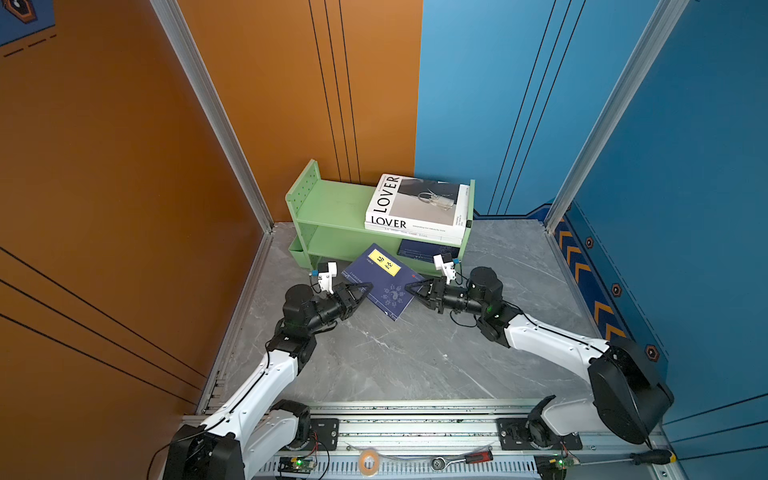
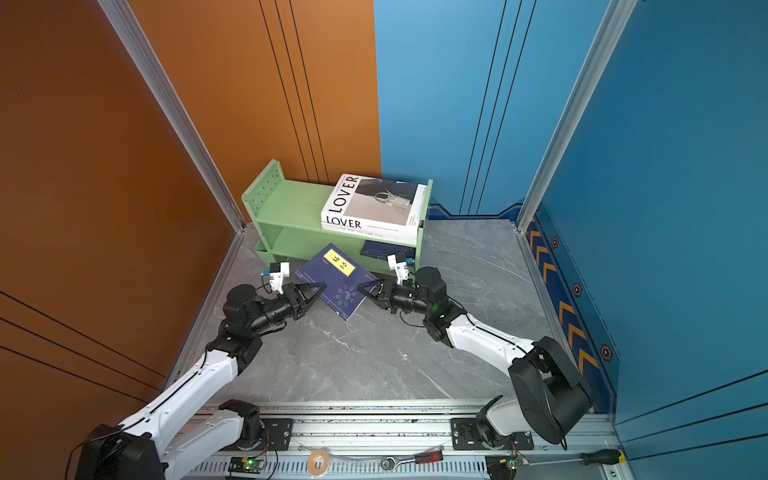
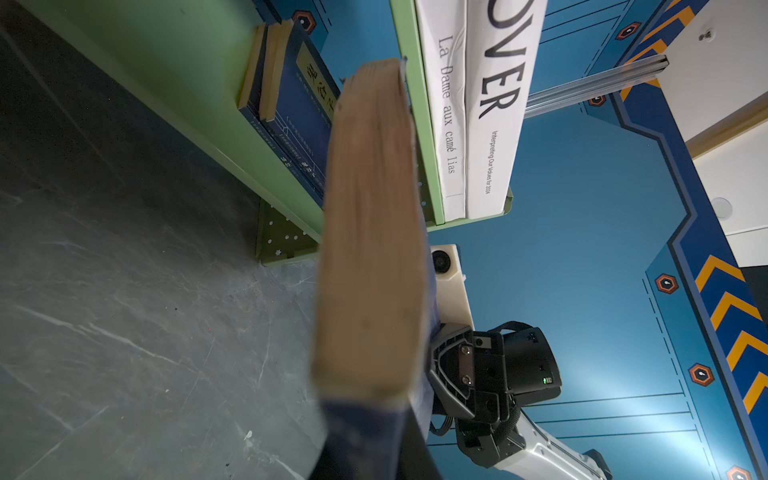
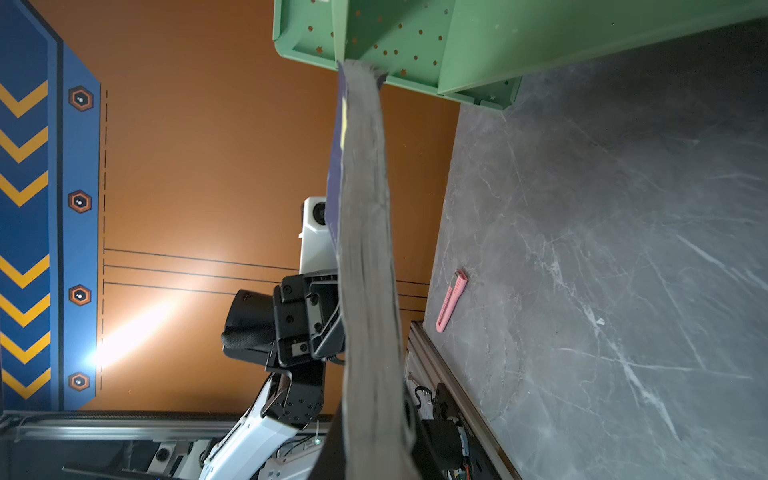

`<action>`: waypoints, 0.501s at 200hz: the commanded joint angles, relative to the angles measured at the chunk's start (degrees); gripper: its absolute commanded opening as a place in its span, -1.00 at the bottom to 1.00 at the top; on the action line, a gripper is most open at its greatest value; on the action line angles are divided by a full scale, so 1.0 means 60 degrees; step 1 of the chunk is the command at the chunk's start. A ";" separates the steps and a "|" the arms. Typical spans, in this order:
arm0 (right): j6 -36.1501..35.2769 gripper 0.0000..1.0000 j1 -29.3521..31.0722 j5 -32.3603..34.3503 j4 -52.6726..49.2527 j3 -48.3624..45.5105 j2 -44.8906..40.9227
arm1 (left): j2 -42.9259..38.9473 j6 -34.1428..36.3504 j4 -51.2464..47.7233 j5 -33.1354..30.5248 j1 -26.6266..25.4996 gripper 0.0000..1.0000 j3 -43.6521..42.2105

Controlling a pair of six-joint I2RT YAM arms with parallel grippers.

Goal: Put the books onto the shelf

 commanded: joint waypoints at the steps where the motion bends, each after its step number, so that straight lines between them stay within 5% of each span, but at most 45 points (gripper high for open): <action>1: -0.0270 -0.71 0.0065 0.0323 -0.0159 0.0596 0.0018 | 0.0044 -0.0081 0.0506 -0.0533 -0.0240 -0.93 -0.0089; 59: -0.1169 0.01 0.0146 0.1313 -0.1992 0.0962 -0.0347 | 0.0516 -0.1460 0.2402 -0.1372 -0.0198 -1.00 -0.0514; 100: -0.1726 0.26 0.0044 0.2078 -0.3318 0.0764 -0.1157 | 0.1146 -0.2033 0.2954 -0.1649 0.0028 -1.00 -0.0235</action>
